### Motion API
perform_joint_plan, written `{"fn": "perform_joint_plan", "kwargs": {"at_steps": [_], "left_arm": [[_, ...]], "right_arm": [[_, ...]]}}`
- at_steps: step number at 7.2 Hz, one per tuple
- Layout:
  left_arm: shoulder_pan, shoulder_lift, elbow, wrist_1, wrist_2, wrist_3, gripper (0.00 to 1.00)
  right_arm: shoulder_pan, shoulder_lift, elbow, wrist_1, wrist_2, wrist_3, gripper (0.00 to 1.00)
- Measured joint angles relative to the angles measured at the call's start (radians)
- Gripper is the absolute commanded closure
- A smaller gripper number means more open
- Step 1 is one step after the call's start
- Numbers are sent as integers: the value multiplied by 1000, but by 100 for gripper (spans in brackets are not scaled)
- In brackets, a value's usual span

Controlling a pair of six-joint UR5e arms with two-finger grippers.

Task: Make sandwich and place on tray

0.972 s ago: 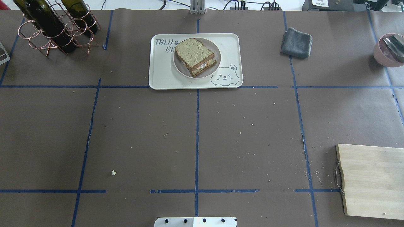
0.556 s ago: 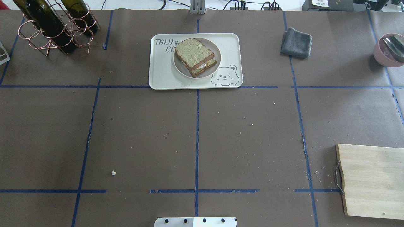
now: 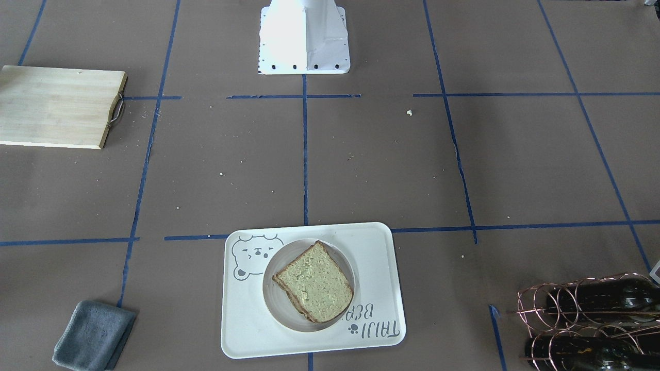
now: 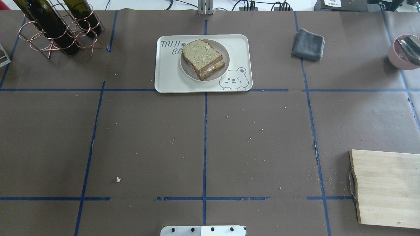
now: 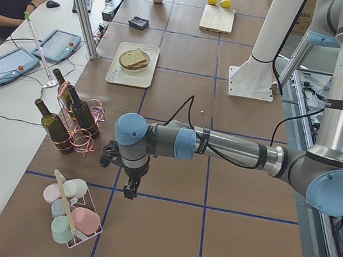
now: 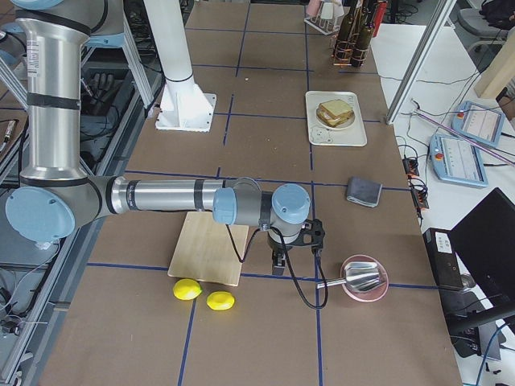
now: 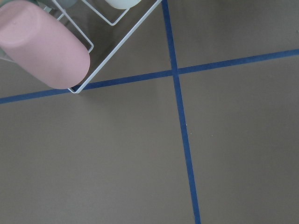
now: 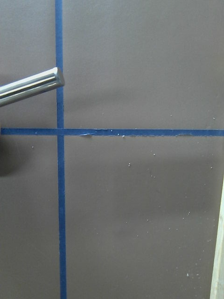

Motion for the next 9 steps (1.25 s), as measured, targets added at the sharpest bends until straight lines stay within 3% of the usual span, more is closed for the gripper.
{"fn": "perform_joint_plan", "kwargs": {"at_steps": [9], "left_arm": [[-1,-5,-2,0,-2,-7,0]], "right_arm": [[16,16,-10,0,0,-16,0]]}}
